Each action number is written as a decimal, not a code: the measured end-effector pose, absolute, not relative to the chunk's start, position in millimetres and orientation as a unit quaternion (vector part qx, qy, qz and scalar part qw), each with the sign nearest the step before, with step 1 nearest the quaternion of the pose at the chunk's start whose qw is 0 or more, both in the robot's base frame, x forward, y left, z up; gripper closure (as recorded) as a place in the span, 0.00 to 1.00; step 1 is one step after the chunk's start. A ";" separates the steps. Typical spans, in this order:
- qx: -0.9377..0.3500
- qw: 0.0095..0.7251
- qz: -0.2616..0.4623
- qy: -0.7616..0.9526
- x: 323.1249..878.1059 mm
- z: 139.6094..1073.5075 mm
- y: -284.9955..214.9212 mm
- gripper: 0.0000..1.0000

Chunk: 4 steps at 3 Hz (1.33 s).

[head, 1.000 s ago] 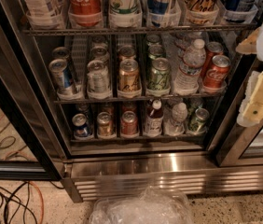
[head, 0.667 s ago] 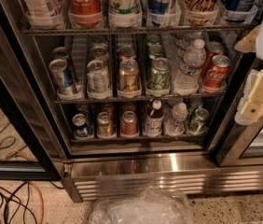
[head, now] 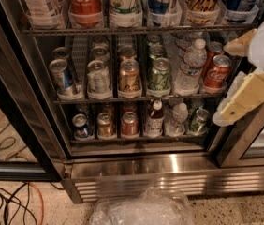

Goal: Pick orange can from top shelf of fridge

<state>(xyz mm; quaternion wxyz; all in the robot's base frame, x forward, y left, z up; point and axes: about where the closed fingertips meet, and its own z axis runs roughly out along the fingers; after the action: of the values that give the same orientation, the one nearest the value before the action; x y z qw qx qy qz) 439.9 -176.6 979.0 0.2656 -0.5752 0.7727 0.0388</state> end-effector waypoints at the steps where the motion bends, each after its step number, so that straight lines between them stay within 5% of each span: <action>1: -0.571 0.313 0.059 0.757 444.1 977.2 -140.7 0.00; 4: -0.540 0.371 0.088 0.751 455.8 978.7 -124.2 0.00</action>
Offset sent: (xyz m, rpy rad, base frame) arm 0.0021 0.0287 -0.0033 0.0717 -0.0407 0.0176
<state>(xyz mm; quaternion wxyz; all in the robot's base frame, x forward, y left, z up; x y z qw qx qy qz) 455.8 -124.2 978.7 0.3710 -0.5397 0.7505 0.0884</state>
